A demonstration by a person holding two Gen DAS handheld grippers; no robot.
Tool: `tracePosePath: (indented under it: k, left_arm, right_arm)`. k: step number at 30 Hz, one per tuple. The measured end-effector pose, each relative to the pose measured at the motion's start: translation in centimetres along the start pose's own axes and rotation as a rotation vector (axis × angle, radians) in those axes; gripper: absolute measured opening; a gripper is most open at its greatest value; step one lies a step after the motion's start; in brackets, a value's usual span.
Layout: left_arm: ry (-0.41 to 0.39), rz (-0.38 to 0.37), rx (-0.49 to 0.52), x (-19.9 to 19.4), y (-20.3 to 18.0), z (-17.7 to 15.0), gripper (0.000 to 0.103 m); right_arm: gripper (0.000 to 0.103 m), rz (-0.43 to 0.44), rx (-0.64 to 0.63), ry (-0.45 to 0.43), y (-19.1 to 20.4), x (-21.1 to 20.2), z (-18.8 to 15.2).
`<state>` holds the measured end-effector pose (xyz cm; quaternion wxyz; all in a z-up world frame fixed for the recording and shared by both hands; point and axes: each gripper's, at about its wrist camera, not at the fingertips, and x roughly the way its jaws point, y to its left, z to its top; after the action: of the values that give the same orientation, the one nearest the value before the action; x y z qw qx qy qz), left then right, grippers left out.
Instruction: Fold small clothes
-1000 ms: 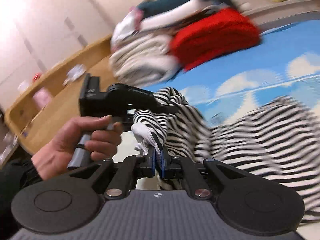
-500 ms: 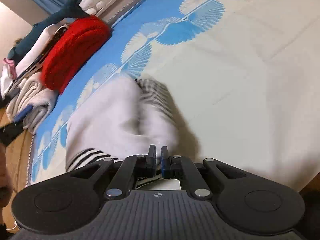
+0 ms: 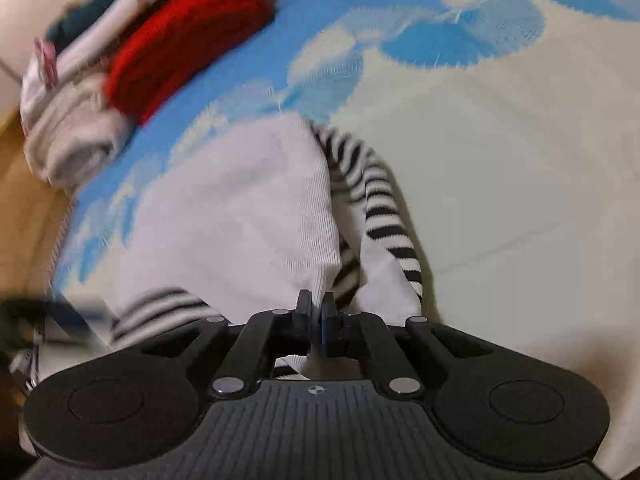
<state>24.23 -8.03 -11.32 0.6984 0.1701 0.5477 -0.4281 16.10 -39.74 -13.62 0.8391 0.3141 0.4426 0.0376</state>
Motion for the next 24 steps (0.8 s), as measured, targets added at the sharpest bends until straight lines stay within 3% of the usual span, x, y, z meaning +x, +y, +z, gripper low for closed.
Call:
tracePosePath:
  k: [2,5,7,9,12,14,16,18,22,24]
  left_arm:
    - [0.000,0.034,0.120,1.1,-1.2,-0.5,0.044]
    - [-0.016,-0.048,0.039,0.2,0.4,0.2,0.044]
    - [-0.088,-0.069,0.014,-1.6,1.7,0.4,0.046]
    - [-0.198,-0.051,-0.086,-3.7,3.8,0.5,0.046]
    - [-0.326,-0.024,-0.290,-4.9,7.7,0.5,0.044]
    - [-0.349,0.016,-0.379,-4.5,9.1,0.9,0.036]
    - [-0.280,0.066,-0.437,-2.1,10.1,1.2,0.032]
    - [-0.222,0.117,-0.459,0.2,10.8,1.2,0.038]
    - [-0.303,0.107,-0.587,-0.7,12.4,1.7,0.046]
    - [-0.374,0.106,-0.651,-1.6,13.4,1.1,0.079]
  right_arm:
    - [0.001,-0.041,0.042,0.037,-1.8,-0.4,0.2]
    - [0.000,-0.178,0.084,0.113,-4.0,0.7,-0.4]
    - [0.000,-0.261,0.032,0.052,-3.5,0.1,-0.2]
    - [0.003,-0.214,-0.002,-0.066,-2.0,-1.8,0.9]
    - [0.003,-0.055,-0.181,-0.202,2.0,-3.8,1.6]
    - [0.013,0.017,-0.305,-0.153,3.9,-2.4,1.1]
    - [0.025,-0.030,-0.325,0.000,3.8,1.1,0.1]
    - [0.025,-0.145,-0.310,0.200,2.1,4.8,-1.5]
    - [0.030,-0.132,-0.248,0.146,1.3,3.7,-0.9]
    - [0.039,-0.158,-0.239,0.074,1.2,2.9,-0.2]
